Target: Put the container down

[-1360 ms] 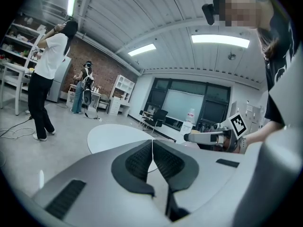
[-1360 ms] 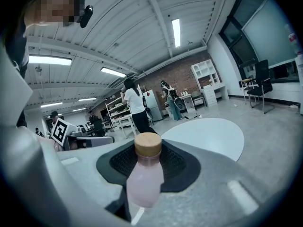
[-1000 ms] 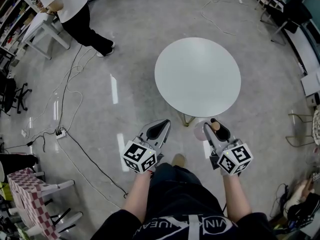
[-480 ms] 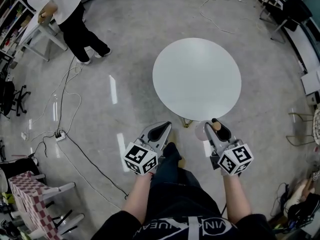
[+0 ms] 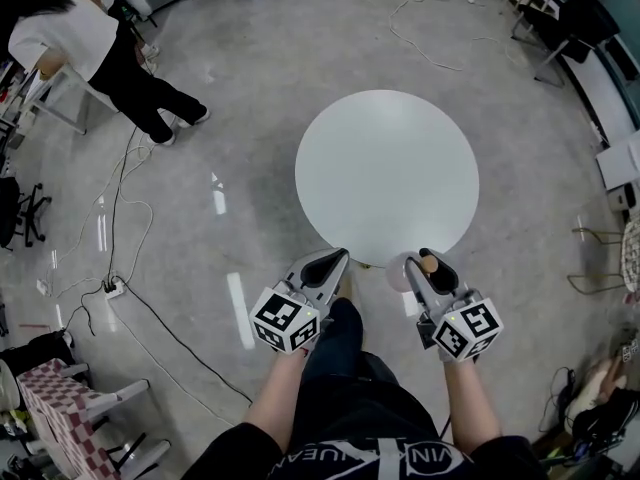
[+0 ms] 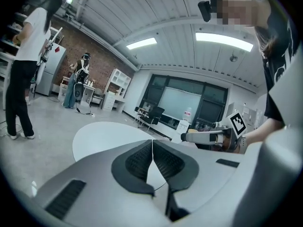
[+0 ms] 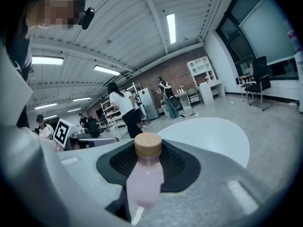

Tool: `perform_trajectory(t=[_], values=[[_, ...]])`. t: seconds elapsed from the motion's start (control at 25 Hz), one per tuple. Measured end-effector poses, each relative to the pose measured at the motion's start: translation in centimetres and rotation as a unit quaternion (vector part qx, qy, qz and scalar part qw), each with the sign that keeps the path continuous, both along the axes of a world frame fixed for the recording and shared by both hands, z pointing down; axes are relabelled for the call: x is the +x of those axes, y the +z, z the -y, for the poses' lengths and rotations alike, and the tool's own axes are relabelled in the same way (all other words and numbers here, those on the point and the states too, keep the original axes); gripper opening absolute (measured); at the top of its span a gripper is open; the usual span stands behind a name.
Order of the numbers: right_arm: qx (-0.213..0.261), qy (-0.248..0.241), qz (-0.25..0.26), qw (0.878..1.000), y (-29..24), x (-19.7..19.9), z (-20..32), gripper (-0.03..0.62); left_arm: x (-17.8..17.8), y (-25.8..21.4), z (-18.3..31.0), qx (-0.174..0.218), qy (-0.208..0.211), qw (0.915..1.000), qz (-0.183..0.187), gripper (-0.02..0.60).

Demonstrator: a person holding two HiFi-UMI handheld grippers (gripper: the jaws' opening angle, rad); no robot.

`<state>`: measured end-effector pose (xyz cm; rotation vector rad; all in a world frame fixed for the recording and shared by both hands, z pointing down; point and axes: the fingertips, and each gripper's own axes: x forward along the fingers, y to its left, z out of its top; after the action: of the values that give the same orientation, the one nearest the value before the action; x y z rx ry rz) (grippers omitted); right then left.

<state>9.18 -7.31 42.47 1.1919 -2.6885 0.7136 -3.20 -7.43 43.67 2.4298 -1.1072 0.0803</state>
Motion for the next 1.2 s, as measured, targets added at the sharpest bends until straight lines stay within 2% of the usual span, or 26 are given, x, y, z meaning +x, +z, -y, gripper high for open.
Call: perform_trajectory(t=[0.2, 0.76, 1.2], values=[[-0.008, 0.012, 0.001, 1.000, 0.9, -0.3, 2.9, 0.132, 0.0, 0.9, 2.9, -0.007, 0.016, 0.9998, 0.007, 0.014], [-0.016, 0.023, -0.016, 0.999, 3.6, -2.3, 10.8, 0.132, -1.6, 4.0, 10.6, -0.020, 0.028, 0.9992, 0.017, 0.014], [-0.002, 0.016, -0.047, 0.999, 6.3, -4.2, 16.1, 0.132, -1.5, 6.7, 15.6, -0.031, 0.057, 0.9975, 0.026, 0.014]])
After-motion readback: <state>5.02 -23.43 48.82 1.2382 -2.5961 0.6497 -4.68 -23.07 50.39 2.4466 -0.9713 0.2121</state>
